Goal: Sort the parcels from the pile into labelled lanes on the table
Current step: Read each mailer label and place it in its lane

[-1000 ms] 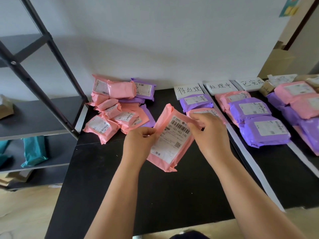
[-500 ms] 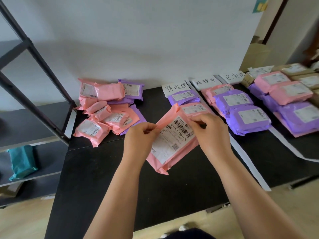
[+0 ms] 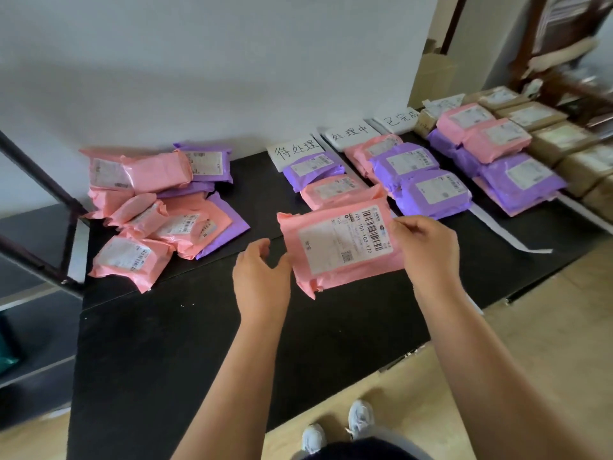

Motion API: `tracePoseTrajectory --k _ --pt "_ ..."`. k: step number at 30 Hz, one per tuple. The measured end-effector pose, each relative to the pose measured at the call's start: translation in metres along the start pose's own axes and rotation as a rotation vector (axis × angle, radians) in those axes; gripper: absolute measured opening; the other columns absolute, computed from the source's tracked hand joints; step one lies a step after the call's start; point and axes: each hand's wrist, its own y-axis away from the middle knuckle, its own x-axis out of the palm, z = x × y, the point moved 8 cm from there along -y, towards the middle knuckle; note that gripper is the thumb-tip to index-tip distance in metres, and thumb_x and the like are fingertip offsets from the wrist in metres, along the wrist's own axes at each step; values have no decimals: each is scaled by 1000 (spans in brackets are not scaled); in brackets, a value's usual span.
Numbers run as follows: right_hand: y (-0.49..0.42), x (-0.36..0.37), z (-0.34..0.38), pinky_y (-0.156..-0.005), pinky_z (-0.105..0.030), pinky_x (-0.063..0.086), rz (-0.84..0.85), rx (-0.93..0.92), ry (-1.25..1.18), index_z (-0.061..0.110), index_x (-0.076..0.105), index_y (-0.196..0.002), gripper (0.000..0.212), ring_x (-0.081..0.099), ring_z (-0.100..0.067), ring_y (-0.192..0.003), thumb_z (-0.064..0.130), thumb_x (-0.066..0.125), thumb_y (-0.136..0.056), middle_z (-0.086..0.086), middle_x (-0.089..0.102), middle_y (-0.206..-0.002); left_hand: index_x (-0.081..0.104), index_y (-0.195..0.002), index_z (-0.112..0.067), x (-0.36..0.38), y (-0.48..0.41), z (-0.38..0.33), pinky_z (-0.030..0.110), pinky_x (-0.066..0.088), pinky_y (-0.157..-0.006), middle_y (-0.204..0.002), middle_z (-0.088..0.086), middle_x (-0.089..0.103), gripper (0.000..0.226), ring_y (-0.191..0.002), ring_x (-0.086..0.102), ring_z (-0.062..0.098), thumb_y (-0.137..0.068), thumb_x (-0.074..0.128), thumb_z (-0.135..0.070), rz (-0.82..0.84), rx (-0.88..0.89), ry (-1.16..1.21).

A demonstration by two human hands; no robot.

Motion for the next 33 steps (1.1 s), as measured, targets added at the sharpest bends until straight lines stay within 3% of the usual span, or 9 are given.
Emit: tracePoseTrajectory --k 5,9,13,16,22,25,27,29,33 --pt "-17 -18 -31 -61 -16 53 -58 131 -82 16 74 -89 12 72 -2 -76 17 63 -92 10 75 -83 61 -130 -20 54 10 -16 15 40 -62 -121 -7 67 35 -95 60 7 -96 60 -27 217 21 27" --pt "-44 -43 -56 -75 -29 57 -80 148 55 19 73 -89 15 70 -10 -83 24 60 -93 8 73 -86 64 -121 -21 91 12 -37 14 37 -57 -99 -15 66 25 -75 55 -2 -97 58 -22 240 35 5" --pt "-84 -70 -84 -93 -43 53 -50 150 181 24 71 -98 11 67 -15 -92 27 61 -96 8 72 -96 67 -114 -22 147 14 -58 18 44 -60 -88 -19 59 22 -74 54 -1 -96 56 -17 295 46 -49" --pt "-120 -94 -108 -103 -48 44 -1 160 292 29 68 -106 14 63 -15 -93 31 58 -96 13 67 -91 68 -102 -24 196 18 -75 32 56 -72 -85 -16 62 18 -79 61 6 -94 54 -14 330 15 -78" --pt "-193 -148 -165 -101 -49 47 58 221 357 24 64 -123 27 64 -19 -100 27 60 -97 8 68 -101 61 -84 -26 305 38 -107 44 57 -79 -92 0 72 18 -85 69 22 -93 52 -14 428 -40 -130" --pt "-221 -162 -194 -94 -48 52 97 247 360 24 61 -124 28 66 -19 -98 24 60 -96 8 68 -100 69 -95 -21 349 42 -111 41 60 -79 -98 1 73 21 -88 69 22 -93 51 -11 460 -89 -125" --pt "-239 -167 -211 -89 -49 54 123 251 389 27 58 -124 29 66 -21 -96 23 60 -95 7 64 -98 68 -102 -18 373 41 -113 35 57 -68 -96 0 71 22 -80 67 21 -93 49 -10 472 -106 -135" --pt "-255 -167 -227 -89 -49 54 158 242 423 30 56 -127 35 65 -23 -98 25 62 -94 0 63 -112 64 -112 -16 394 40 -116 26 44 -54 -96 -2 68 25 -71 60 15 -92 49 -11 483 -100 -169" --pt "-280 -157 -250 -93 -47 53 247 230 477 31 54 -132 39 64 -19 -94 25 62 -95 -1 60 -120 53 -125 -14 423 37 -115 21 40 -54 -109 -3 64 31 -83 60 14 -95 50 -12 486 -133 -201"
